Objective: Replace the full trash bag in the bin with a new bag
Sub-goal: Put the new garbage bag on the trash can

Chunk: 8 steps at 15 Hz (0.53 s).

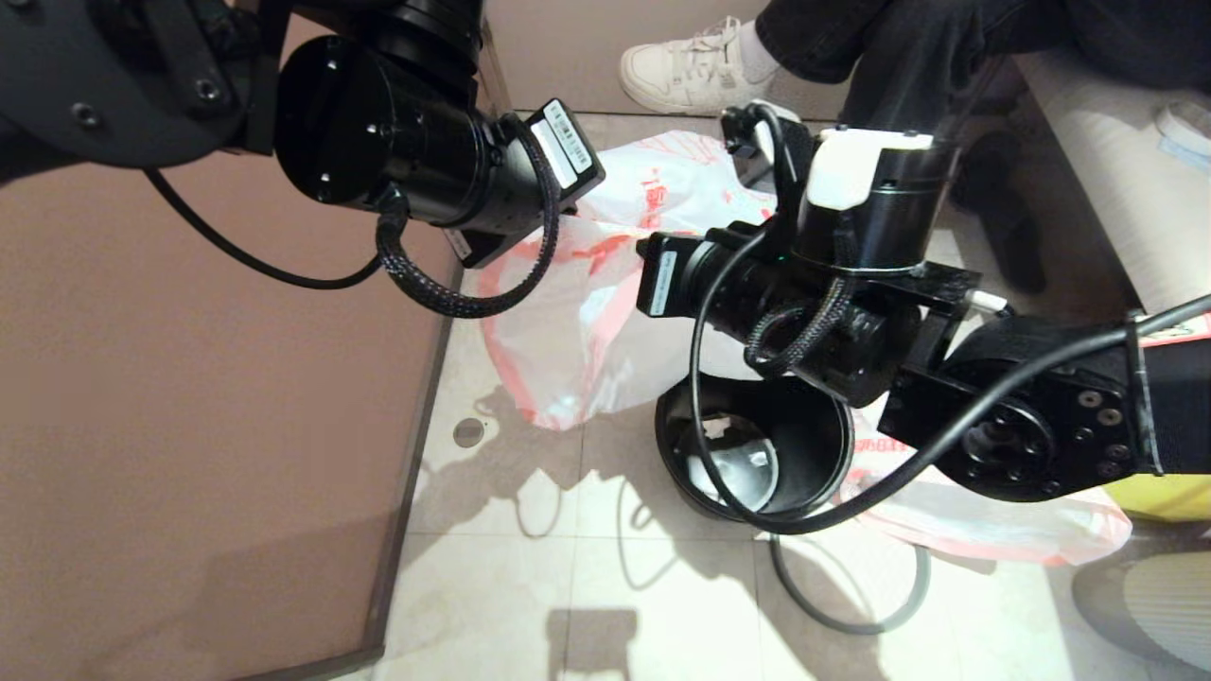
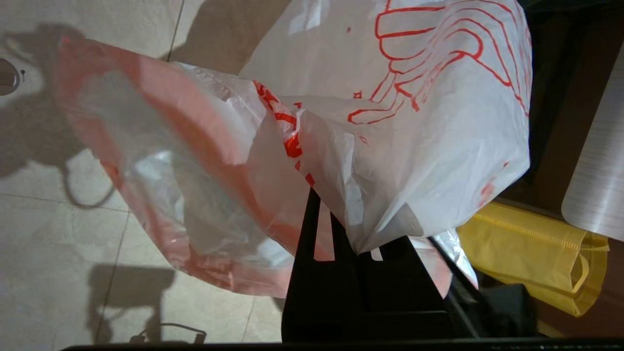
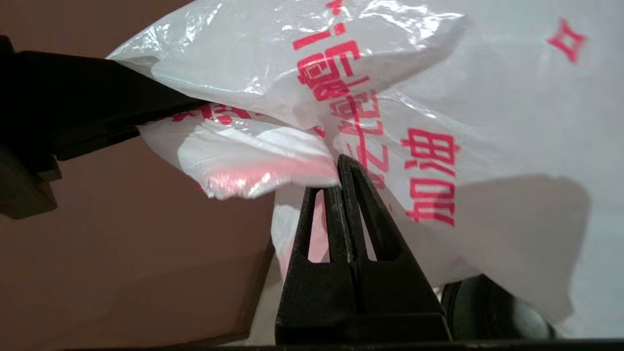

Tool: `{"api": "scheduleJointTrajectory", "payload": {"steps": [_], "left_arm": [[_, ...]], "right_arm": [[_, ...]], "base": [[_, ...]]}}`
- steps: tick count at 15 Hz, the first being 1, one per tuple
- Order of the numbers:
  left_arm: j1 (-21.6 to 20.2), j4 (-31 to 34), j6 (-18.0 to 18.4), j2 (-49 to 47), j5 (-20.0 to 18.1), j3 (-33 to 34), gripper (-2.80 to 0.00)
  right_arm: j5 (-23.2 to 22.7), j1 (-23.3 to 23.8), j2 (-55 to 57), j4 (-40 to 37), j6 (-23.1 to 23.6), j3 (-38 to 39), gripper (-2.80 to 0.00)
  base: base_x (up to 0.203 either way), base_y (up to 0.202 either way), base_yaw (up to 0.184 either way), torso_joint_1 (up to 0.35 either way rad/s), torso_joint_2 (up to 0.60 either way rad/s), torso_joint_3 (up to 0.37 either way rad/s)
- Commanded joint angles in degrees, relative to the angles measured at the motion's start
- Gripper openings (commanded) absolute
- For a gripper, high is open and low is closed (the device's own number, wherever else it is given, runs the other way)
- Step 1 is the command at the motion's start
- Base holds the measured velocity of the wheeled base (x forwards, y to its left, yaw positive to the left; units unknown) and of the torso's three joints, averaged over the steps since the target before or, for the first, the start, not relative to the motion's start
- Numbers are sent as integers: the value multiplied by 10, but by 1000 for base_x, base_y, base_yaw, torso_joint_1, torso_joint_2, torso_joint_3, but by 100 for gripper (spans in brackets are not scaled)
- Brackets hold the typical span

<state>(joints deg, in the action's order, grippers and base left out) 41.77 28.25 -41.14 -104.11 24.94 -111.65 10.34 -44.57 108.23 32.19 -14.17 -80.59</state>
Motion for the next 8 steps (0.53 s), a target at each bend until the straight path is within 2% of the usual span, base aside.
{"api": "scheduleJointTrajectory", "payload": {"steps": [1, 5, 8], "left_arm": [[3, 1, -2, 3, 2, 0, -280], [33, 0, 1, 28, 2, 0, -280], [39, 7, 1, 29, 2, 0, -280]], "right_arm": [[0, 6, -55, -24, -14, 15, -280], [-14, 14, -123, -134, -67, 21, -280], [-35, 14, -128, -138, -85, 37, -280]], "base": [[0, 0, 0, 0, 0, 0], [0, 0, 0, 0, 0, 0], [0, 0, 0, 0, 0, 0]]}}
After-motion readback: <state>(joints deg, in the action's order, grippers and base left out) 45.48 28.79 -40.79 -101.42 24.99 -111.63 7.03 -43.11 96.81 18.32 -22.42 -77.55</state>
